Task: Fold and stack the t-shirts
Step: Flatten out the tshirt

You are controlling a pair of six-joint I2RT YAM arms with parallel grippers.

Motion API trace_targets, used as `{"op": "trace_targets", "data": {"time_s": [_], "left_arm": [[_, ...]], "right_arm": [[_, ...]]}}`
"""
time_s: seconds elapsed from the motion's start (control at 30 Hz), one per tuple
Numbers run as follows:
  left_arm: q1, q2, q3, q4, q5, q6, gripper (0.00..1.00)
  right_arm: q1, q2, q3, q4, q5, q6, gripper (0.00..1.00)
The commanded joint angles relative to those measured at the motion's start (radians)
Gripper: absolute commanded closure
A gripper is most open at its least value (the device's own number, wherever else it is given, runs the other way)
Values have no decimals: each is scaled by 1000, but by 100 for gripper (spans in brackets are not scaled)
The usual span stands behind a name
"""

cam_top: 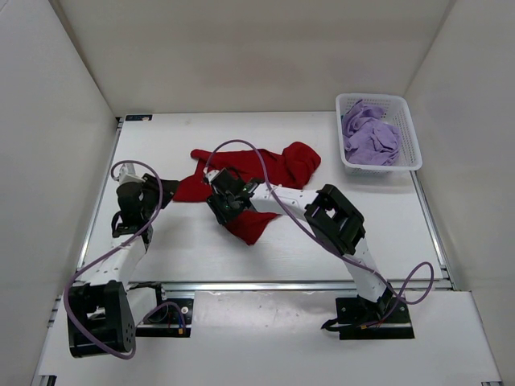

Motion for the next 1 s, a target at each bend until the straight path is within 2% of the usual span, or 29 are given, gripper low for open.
{"op": "trace_targets", "data": {"time_s": [0.0,0.23,0.33,0.4,0.47,0.7,0.87,0.97], "left_arm": [[28,-37,-13,0,11,17,65],[34,-32,-13,-8,11,31,65],[37,-31,-17,-2,11,29,65],[31,-28,-11,1,1,29,65],[28,-26,-17,0,-7,29,65],[22,-14,-17,0,-18,35,65],[14,23,-28,13,-50,41,65],[-7,66,-24,18,-80,46,66]], "right_arm": [[16,-34,-25,-52,10,-21,61],[22,13,-53,-55,1,-31,62],[19,1,-80,-47,22,-42,65],[19,15,-79,-47,27,-45,74],[22,15,-77,-47,24,-36,76],[18,-4,-76,-27,17,-30,100],[9,-77,-97,-12,-9,-19,100],[-8,-209,-126,-6,1,-18,100]]}}
